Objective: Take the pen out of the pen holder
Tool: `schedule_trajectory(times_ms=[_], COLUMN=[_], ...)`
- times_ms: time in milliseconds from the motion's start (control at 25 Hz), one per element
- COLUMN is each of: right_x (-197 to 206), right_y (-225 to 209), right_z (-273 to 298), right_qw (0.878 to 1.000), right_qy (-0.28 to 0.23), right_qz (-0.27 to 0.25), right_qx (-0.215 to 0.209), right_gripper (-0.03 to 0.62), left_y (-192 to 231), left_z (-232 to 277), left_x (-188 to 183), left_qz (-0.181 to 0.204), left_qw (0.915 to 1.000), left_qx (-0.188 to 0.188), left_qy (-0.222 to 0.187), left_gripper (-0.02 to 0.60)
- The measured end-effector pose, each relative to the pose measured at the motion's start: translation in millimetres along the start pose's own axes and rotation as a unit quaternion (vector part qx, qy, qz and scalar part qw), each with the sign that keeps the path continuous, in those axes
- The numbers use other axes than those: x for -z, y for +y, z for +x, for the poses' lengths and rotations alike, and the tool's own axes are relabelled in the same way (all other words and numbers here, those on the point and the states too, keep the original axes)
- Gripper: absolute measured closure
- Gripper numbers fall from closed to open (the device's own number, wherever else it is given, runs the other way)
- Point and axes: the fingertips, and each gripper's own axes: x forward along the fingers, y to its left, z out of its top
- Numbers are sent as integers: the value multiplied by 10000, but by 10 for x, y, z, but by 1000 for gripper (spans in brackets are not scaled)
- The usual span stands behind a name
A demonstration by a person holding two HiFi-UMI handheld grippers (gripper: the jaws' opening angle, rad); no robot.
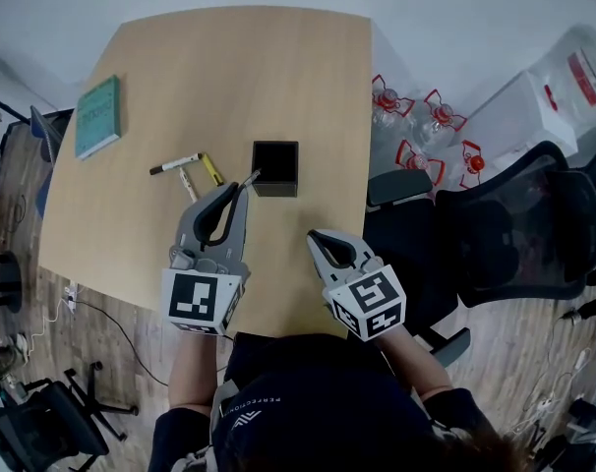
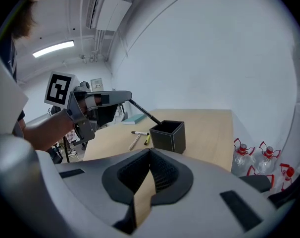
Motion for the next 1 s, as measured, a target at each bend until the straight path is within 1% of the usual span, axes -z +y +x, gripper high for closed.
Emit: schedule_trajectory(times_ms=[160,440,1000], right_x=[-12,-3,21], right_y=[70,214,338], right_z=[-14,-31,-23], right_qw=[9999,9991,9975], right_qy=[-11,3,102], right_qz=[-106,-285,-477], right_qx=[-109,-319,-515], right_gripper=[591,591,591], left_y=[21,56,40], left_z=[-167,-447,-780], left_x=[-27,4,312], left_qz=[13,-81,-356], left_qw=[9998,9988,9957], left_qx=[-181,-477,-816], left_qy=[-25,-30,247], left_gripper=[554,554,554])
